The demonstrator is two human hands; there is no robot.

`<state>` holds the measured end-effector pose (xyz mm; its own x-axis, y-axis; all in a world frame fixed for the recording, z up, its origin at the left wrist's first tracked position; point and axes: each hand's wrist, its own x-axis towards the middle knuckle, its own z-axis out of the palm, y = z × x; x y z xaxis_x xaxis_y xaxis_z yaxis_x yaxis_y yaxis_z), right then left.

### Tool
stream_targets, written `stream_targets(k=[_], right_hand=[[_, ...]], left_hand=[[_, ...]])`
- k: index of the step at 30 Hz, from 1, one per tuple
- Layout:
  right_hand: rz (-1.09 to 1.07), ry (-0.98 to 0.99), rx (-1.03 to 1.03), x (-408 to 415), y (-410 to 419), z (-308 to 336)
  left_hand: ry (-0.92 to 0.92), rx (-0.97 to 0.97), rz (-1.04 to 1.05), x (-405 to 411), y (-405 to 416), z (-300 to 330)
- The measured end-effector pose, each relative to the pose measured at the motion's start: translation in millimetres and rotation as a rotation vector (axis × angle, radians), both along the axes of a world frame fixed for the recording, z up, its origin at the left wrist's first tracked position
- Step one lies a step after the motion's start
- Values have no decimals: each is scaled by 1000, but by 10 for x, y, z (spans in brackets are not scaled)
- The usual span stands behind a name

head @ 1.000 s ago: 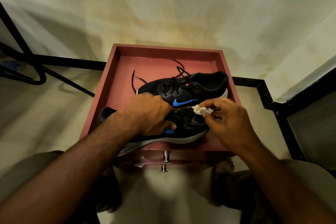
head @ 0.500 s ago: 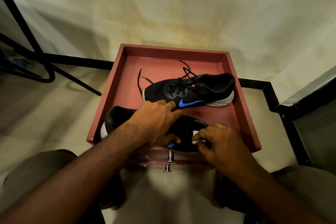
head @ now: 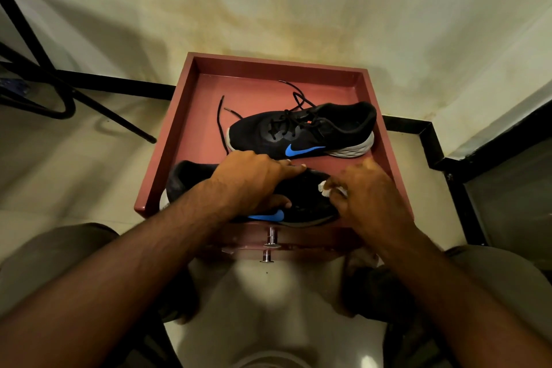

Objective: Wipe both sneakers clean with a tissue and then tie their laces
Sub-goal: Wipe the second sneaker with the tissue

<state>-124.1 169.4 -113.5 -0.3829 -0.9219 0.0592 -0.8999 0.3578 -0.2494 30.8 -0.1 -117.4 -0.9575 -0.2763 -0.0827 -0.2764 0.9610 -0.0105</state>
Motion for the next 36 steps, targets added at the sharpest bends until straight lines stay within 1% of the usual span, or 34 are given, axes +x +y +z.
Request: stream_targets(k=[2,5,6,8,11,12,13,14,17,19,21,23,25,26,28,30,31,32,33,35,36], right_hand=[[49,-21,16,47,0,-20],[211,-258,23,340,11,-117],[243,-288,25,395,13,-134],[211,-226,10,339,-1,-117],[-10,-16,84,73,0,10],[-49,-9,99,29,2,32],[-35,-17,99,41,-4,23],[21,-56,88,115,-14,9],[192,-260,18,392,-38,-124],[236,-295,-19,475,-51,-134],[176,-224,-36,375,-51,-124],[31,-66,39,195,-32,-66],[-111,-50,64,21,-4,7],[-132,-66,41,-15,6,15],[-82,-136,44,38,21,0],[26,-270,47,215,22,-50],[85,-304,56,297,17,-72],[129,-290,65,320,0,-117],[136,-232,61,288,-36,-154],[21,-82,37,125,-127,-149],[-55,-48,3,39,-158,-115]], left_hand=[[1,1,35,7,14,17],[-12,1,17,11,19,3],[-18,11,9,21,7,-8],[-29,74,5,57,-29,-29],[-54,180,8,89,-87,-34],[-61,195,13,92,-97,-31],[-67,197,18,91,-98,-29],[-73,190,25,84,-93,-24],[-102,205,38,59,-59,-3],[-102,225,31,70,-55,-4],[-90,226,29,90,-73,1],[-66,227,25,109,-75,0],[-59,237,28,109,-57,3],[-58,236,35,108,-50,3],[-56,222,44,102,-47,1],[-58,212,44,95,-39,-9],[-58,211,42,94,-35,-12],[-57,212,37,93,-37,-16],[-54,217,33,92,-42,-17],[-48,222,31,91,-54,-12],[-43,222,35,91,-61,-10]])
